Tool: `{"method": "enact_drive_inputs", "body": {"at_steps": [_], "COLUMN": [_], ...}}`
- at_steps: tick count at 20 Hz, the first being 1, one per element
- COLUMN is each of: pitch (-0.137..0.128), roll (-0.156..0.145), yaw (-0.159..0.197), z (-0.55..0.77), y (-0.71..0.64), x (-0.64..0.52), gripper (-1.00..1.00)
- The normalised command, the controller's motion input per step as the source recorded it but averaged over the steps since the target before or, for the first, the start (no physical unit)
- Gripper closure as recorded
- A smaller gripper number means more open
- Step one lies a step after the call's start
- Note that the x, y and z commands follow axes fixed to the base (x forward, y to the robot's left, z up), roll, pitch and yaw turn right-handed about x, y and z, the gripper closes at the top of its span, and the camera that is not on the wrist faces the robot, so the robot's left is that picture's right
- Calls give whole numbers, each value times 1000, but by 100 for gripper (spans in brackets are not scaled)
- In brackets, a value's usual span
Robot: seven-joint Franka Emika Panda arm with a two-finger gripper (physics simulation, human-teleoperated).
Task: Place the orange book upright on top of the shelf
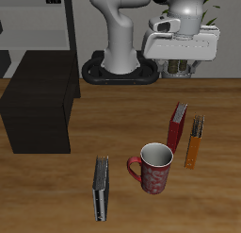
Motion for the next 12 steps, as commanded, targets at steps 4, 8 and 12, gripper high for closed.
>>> {"method": "enact_drive_inputs", "body": {"at_steps": [4, 8, 12], "pitch": [11, 10, -11], "roll": [-2, 2, -16], "yaw": [-22, -17, -41], "z": [-106, -205, -205], "y": [172, 182, 120], "x": [131, 236, 124], "gripper": [-100, -100, -100]}}
